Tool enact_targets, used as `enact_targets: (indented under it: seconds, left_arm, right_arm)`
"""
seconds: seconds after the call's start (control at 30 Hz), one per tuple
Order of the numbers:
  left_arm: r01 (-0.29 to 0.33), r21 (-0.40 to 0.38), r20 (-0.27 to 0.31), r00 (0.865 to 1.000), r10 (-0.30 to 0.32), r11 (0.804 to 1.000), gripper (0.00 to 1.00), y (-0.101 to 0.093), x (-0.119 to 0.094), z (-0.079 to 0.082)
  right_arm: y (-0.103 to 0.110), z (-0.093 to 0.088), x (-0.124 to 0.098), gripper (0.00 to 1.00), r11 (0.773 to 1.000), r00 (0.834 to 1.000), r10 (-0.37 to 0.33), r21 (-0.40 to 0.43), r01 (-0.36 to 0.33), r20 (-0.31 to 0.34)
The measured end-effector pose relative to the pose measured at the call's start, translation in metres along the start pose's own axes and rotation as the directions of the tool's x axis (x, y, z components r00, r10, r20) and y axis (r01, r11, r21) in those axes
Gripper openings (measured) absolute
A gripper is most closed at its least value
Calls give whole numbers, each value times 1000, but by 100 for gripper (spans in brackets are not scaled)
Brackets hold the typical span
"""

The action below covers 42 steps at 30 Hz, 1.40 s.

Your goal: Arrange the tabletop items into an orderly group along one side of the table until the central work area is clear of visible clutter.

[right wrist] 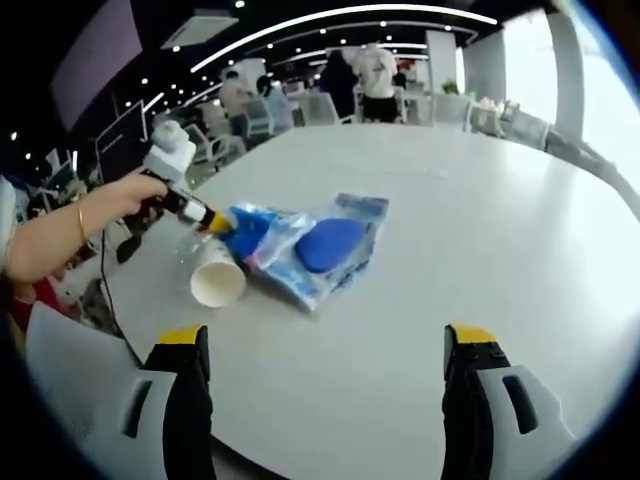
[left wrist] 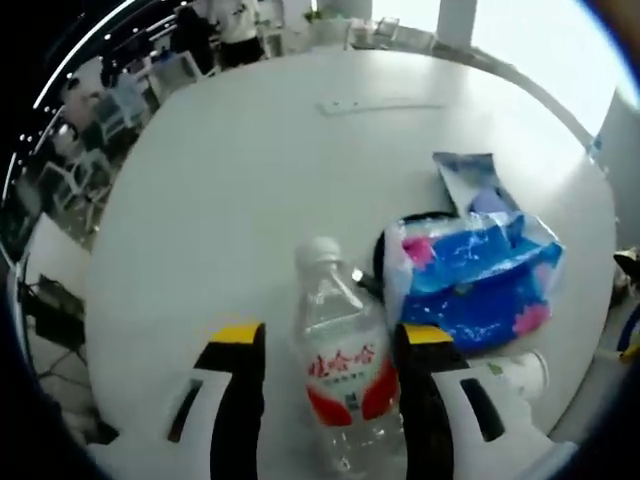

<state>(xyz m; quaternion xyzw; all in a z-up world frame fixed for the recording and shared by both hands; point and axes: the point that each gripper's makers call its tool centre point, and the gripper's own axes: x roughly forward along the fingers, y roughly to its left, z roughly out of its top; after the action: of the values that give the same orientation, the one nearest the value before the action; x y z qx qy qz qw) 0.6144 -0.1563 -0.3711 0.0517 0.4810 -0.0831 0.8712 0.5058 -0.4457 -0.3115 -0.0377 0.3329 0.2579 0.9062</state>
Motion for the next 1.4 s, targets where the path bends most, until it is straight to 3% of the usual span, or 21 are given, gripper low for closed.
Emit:
enact_targets:
  seconds: [0.23,0.33,0.43,0.7,1.0,1.1,1.27,1.33,1.4]
  left_arm:
    - [4,-10,-5,1000,-5,1000,49,7,-5,-3]
    - [22,3,13,1000,-22,1000,48,3,-12,0]
    - [63,-40,55,997,-60,997,48,-1,-20,7]
    - [20,-50,77,997,-16,999,48,12,-30,14]
    - [-34,-42,22,999,35,999,46,18,-16,4]
    - [-51,-29,28,998,52,998,46,16,-13,6]
    - [-47,-69,19,999,49,997,42,13,-8,5]
    - [-57,-150,-22,998,54,987,43,13,-8,-1]
    - [-57,-171,-38,998,51,984,45,14,-6,-3]
  right_arm:
    - [0,-1,0,96,1000,1000,-1,-3,1,-5]
    - [1,-1,0,96,1000,1000,1,-4,-1,-4]
    - [1,-1,0,96,1000,1000,2,-8,-2,-7]
    - [3,-1,0,96,1000,1000,4,-19,-4,-7]
    - [4,-2,-1,96,1000,1000,4,-22,-4,-13]
    - [3,-3,0,96,1000,1000,1,-23,-1,-16]
    - [1,-2,0,96,1000,1000,-2,-19,2,-17]
    - [1,-3,0,96,1000,1000,-3,-20,3,-18]
    - [1,-3,0,96,1000,1000,-4,-22,3,-20]
